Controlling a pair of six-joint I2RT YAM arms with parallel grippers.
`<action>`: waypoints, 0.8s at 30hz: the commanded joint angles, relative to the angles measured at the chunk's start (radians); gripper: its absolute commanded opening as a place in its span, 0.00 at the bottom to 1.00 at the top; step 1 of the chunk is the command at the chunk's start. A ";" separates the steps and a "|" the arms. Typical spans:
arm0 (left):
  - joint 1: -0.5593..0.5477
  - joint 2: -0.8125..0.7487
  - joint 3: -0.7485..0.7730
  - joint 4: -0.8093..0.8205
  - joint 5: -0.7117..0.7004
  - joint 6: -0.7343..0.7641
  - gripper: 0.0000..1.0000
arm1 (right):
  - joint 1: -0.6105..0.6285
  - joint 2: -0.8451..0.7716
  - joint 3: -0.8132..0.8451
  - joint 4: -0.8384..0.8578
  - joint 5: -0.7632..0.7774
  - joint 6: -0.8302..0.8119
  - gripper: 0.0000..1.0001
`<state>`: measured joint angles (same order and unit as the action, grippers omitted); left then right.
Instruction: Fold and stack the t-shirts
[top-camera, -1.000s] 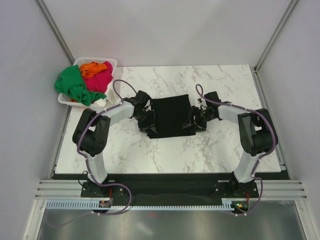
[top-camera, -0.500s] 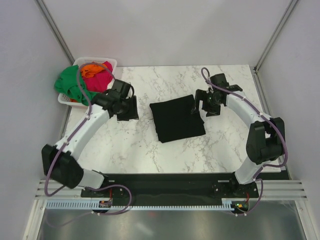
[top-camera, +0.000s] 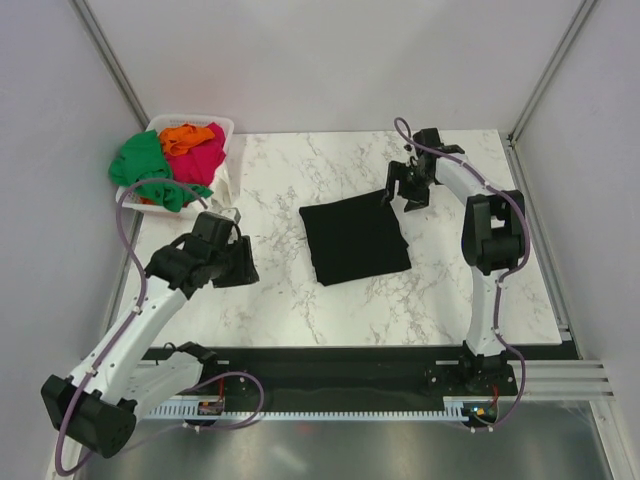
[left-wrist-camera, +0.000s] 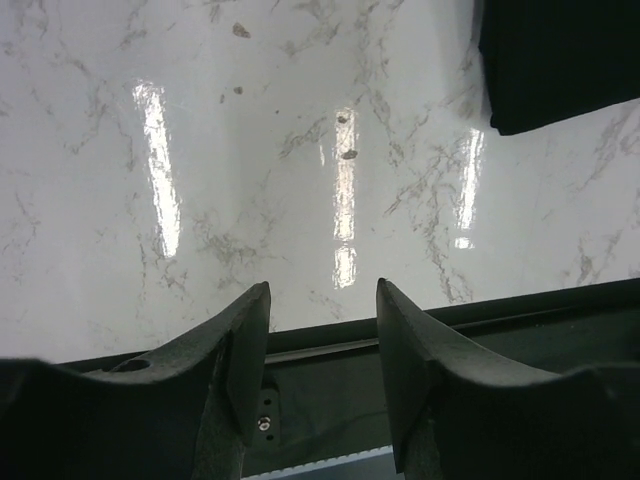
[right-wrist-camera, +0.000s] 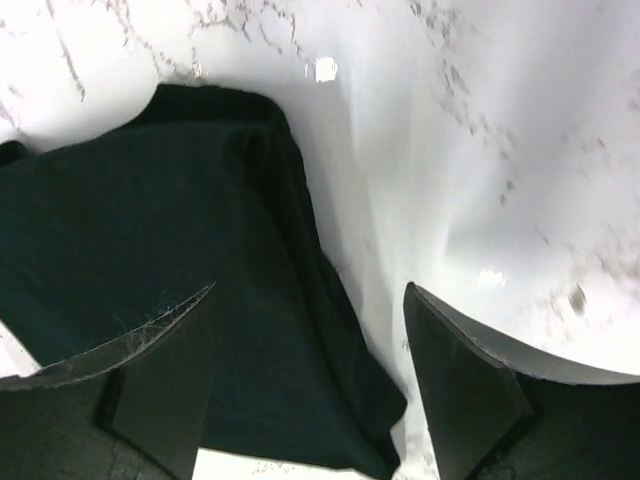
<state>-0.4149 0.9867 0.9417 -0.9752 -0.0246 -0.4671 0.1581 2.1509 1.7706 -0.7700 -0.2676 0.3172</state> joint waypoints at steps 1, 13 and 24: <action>-0.005 -0.055 -0.033 0.088 0.096 -0.025 0.54 | -0.005 0.065 0.072 0.041 -0.067 0.009 0.79; -0.012 -0.152 -0.109 0.153 0.091 -0.056 0.51 | -0.006 0.158 -0.025 0.189 -0.151 0.056 0.18; -0.012 -0.137 -0.113 0.153 0.072 -0.067 0.49 | -0.081 0.095 0.133 0.075 0.209 -0.052 0.00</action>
<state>-0.4232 0.8425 0.8299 -0.8570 0.0555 -0.5079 0.1303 2.2639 1.7943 -0.6502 -0.2695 0.3367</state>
